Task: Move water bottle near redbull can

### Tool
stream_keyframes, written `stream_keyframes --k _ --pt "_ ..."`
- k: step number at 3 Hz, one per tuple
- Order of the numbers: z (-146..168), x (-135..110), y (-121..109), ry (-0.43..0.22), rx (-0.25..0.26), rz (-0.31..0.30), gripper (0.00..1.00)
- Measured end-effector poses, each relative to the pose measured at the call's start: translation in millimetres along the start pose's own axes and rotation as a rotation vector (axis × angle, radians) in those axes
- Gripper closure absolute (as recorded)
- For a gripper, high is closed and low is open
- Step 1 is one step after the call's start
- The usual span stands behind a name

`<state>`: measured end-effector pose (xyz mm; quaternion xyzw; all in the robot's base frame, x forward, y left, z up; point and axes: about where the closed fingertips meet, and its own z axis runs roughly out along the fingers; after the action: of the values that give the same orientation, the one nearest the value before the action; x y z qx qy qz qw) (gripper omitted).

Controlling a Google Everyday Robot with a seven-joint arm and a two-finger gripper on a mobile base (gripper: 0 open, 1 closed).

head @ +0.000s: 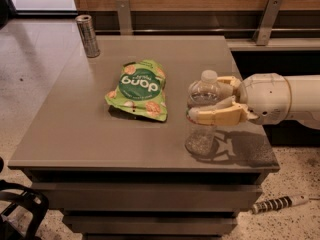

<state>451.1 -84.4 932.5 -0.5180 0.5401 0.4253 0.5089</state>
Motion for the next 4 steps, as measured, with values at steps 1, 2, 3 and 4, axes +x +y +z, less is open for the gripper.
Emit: stream_keyframes --k 1,2,3,4 --pt "2 -1 1 0.0 -0.004 -0.002 1.0" --pt "2 -6 -4 0.006 -0.005 -0.009 1.0" --pt "-5 -27 -26 0.015 0.017 -0.035 1.0" --pt "-18 -54 -72 0.02 0.069 -0.053 1.0"
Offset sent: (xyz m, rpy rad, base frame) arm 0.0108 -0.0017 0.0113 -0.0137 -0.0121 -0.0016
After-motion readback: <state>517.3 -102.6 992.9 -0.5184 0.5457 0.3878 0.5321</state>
